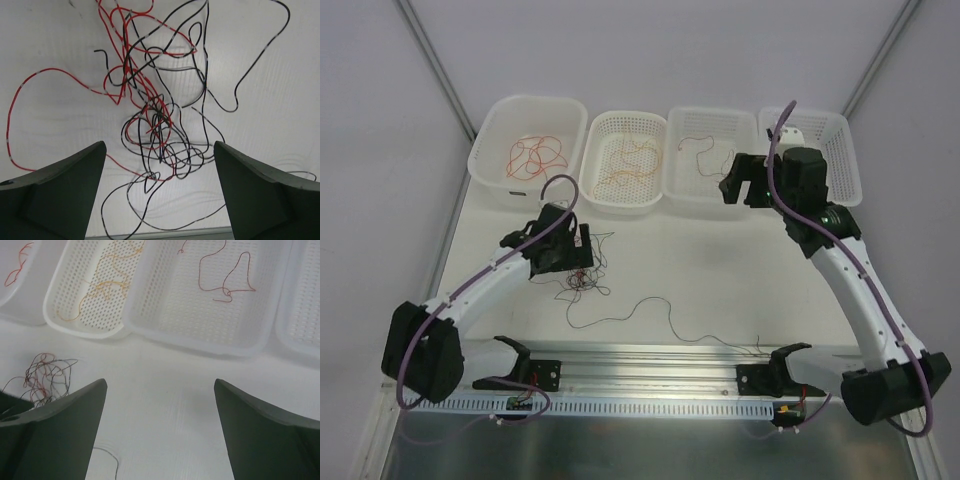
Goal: Untangle the cables
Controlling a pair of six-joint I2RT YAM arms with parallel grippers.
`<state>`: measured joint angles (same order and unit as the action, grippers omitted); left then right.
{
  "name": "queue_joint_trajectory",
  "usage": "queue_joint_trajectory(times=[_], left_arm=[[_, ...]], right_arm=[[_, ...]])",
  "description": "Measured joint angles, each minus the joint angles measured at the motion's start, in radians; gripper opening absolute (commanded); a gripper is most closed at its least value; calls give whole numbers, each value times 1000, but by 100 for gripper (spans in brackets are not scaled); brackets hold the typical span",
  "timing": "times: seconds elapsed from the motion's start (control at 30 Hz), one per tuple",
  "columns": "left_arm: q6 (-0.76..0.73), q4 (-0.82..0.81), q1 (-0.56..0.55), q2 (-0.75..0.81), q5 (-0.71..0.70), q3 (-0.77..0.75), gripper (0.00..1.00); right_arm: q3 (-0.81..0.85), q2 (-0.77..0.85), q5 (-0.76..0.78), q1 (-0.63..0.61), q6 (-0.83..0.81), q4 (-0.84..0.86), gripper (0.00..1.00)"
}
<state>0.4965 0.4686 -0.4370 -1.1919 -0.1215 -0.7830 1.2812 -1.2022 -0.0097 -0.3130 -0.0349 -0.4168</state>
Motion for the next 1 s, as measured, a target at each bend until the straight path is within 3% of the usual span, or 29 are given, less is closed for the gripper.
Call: queue_joint_trajectory(times=[0.13, 0.27, 0.53, 0.7, 1.0], left_arm=[[25, -21, 0, -164, -3, -78, 73], [44, -27, -40, -307, 7, -159, 68], [7, -63, -390, -509, 66, -404, 69], [-16, -85, -519, -506, 82, -432, 79], [100, -64, -415, -251, -16, -279, 84]], right_arm=[[-130, 164, -10, -56, 31, -16, 93], [-236, 246, -17, -80, 50, -58, 93], [-315, 425, 23, -80, 56, -135, 93], [-325, 485, 38, -80, 63, -145, 93], [-446, 407, -27, -119, 159, -133, 92]])
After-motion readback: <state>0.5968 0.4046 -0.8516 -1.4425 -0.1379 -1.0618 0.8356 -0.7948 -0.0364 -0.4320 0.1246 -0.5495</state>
